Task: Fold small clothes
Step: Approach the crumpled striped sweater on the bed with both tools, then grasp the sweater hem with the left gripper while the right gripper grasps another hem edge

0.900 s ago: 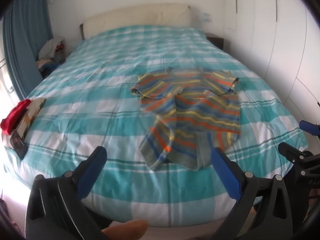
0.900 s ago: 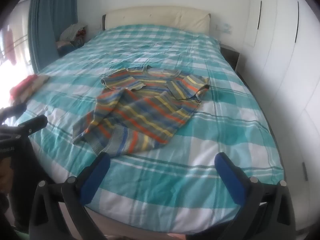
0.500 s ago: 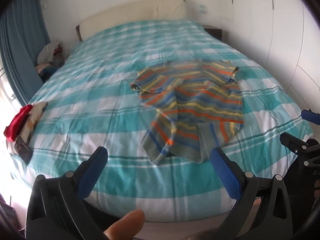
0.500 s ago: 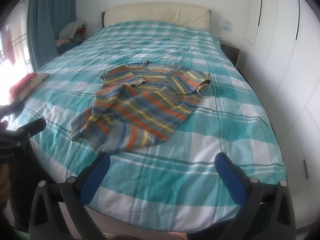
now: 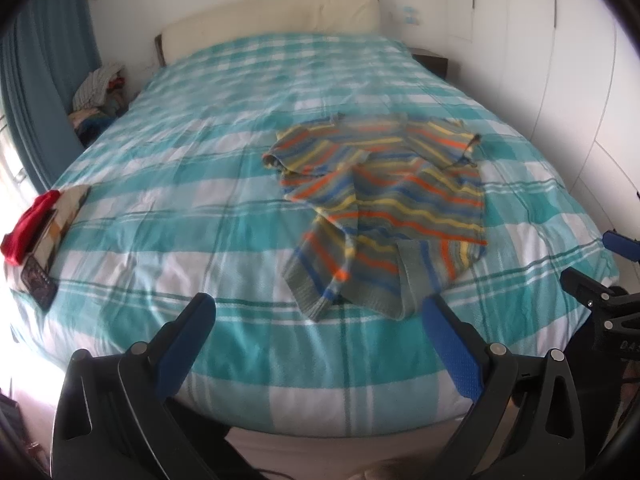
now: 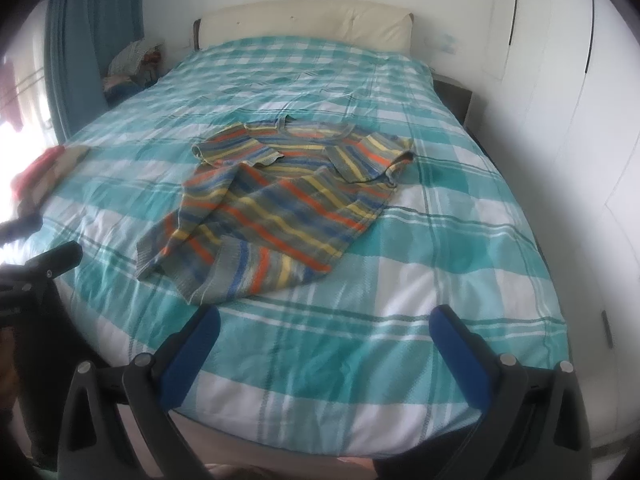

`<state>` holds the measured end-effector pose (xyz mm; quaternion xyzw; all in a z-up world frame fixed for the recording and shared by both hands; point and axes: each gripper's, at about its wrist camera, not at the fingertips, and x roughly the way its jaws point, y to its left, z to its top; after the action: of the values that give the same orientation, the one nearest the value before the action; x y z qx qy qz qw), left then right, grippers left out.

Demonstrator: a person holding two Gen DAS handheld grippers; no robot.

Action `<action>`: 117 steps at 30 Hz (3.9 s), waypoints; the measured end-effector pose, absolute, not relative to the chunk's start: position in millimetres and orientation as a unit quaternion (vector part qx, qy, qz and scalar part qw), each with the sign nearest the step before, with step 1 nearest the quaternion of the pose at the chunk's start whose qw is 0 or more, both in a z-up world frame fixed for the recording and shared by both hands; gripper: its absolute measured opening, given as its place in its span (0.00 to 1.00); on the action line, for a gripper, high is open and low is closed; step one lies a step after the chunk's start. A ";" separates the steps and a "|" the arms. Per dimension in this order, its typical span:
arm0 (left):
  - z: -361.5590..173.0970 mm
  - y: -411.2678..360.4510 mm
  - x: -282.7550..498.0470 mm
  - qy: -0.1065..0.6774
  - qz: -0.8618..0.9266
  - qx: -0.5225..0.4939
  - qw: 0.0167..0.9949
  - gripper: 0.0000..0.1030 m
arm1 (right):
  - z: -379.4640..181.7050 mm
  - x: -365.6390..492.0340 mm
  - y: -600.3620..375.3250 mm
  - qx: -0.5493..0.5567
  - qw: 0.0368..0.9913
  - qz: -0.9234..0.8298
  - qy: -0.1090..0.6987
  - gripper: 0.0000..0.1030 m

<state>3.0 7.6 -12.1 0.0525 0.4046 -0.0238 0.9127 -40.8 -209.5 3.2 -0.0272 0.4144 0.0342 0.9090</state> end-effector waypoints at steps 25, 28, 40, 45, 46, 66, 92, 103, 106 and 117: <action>-18.4 25.7 4.7 0.417 -0.027 0.015 0.908 1.00 | -1.3 -41.3 -202.5 -0.030 0.907 0.030 0.420 1.00; -20.6 26.6 4.5 0.418 -0.025 0.018 0.908 1.00 | -3.4 -42.2 -199.3 -0.031 0.906 0.030 0.421 1.00; -29.4 37.4 7.0 0.431 -0.004 0.014 0.902 1.00 | -8.0 -42.9 -198.1 -0.029 0.902 0.032 0.430 1.00; -29.5 38.3 7.5 0.434 -0.002 0.012 0.901 1.00 | -8.2 -43.1 -198.2 -0.029 0.902 0.033 0.430 1.00; -29.4 38.4 7.5 0.434 -0.002 0.012 0.901 1.00 | -8.3 -43.3 -198.0 -0.029 0.902 0.034 0.430 1.00; -37.0 48.6 9.3 0.444 0.009 0.004 0.896 1.00 | -11.8 -41.5 -195.4 -0.028 0.897 0.040 0.440 1.00; -88.1 47.7 35.2 0.492 -0.061 0.011 0.868 1.00 | -41.8 -22.4 -201.5 -0.013 0.874 0.062 0.482 1.00; -126.1 38.9 82.6 0.489 -0.138 0.094 0.856 0.98 | -62.2 19.5 -189.7 -0.076 0.883 0.165 0.433 1.00; -133.5 27.0 88.7 0.483 -0.156 0.126 0.852 0.83 | -80.9 65.7 -175.5 -0.084 0.859 0.234 0.447 0.99; -122.5 40.8 102.2 0.518 -0.202 0.077 0.828 0.09 | -95.8 105.0 -140.5 -0.109 0.791 0.364 0.480 0.05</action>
<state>102.2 40.8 -122.5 0.0767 0.5179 -0.2020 0.8277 105.0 -140.5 -95.8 -0.1094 0.4801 0.3638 0.7907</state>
